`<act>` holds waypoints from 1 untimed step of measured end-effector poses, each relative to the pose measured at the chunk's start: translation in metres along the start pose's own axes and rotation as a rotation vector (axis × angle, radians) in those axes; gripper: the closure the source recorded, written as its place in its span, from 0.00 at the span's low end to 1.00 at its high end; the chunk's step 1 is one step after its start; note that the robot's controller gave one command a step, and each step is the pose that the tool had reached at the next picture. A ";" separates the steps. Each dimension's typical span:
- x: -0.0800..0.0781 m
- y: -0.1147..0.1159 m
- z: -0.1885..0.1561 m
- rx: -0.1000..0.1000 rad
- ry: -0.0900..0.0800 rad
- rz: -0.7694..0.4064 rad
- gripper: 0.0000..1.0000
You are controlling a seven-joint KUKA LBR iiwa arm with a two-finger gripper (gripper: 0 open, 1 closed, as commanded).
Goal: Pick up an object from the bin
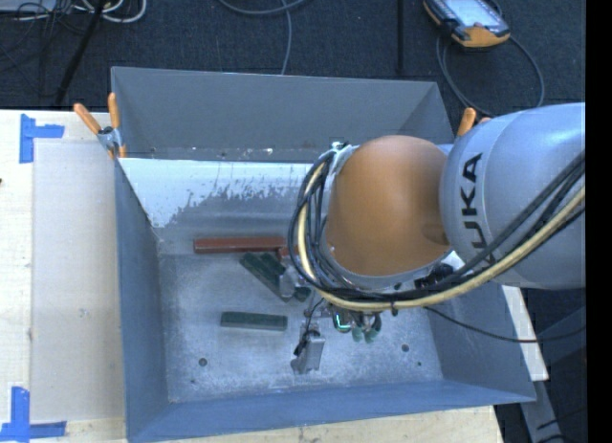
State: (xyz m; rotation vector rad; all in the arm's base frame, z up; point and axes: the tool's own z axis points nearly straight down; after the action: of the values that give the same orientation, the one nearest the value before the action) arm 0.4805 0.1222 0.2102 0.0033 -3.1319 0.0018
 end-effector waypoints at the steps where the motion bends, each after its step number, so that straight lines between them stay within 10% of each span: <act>1: -0.002 -0.001 -0.004 -0.001 -0.008 0.004 0.00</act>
Offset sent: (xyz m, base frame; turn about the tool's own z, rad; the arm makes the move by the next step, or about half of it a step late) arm 0.0209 0.0246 -0.1402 -0.1311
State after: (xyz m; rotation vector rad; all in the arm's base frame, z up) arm 0.4823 0.1214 0.2140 -0.0025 -3.1397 -0.0001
